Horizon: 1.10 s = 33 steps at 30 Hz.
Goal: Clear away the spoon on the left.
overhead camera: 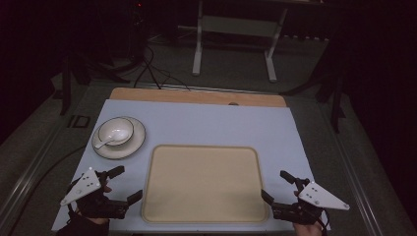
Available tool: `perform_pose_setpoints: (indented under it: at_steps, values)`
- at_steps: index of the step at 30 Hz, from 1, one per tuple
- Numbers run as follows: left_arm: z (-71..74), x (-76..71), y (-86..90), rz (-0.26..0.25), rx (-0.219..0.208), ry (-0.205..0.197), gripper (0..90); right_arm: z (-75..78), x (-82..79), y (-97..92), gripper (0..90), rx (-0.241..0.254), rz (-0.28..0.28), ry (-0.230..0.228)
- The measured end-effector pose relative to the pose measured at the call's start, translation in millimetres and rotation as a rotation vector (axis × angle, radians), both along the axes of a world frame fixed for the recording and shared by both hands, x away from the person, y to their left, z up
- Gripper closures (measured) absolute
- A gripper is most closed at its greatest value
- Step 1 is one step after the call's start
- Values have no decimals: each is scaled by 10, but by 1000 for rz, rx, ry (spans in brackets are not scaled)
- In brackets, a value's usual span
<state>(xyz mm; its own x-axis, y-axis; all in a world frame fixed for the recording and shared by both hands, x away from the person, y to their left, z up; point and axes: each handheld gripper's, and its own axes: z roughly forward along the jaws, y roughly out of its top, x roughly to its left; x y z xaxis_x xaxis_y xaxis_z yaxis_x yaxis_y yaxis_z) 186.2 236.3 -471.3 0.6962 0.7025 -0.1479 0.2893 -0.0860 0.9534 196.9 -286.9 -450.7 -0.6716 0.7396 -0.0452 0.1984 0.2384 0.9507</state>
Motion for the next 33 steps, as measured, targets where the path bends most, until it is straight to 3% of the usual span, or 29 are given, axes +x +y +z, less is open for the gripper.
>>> perform_pose_setpoints:
  at_steps: [3,7,13,21,27,33]
  values:
    - [-14,5,-34,-4,35,17,13,0,3,4,136,-3,5,-1]
    - [-16,6,-51,-23,47,37,13,-7,17,0,136,-9,6,-5]
    - [-17,-4,-79,-23,74,36,13,-20,42,-35,136,-2,1,5]
    - [-9,-28,-101,-59,81,78,18,-11,28,-7,134,-5,19,19]
    - [39,-62,-132,-93,86,83,31,-10,25,52,130,-32,32,9]
    - [177,-84,-171,-111,95,59,37,-8,28,47,130,-29,21,3]
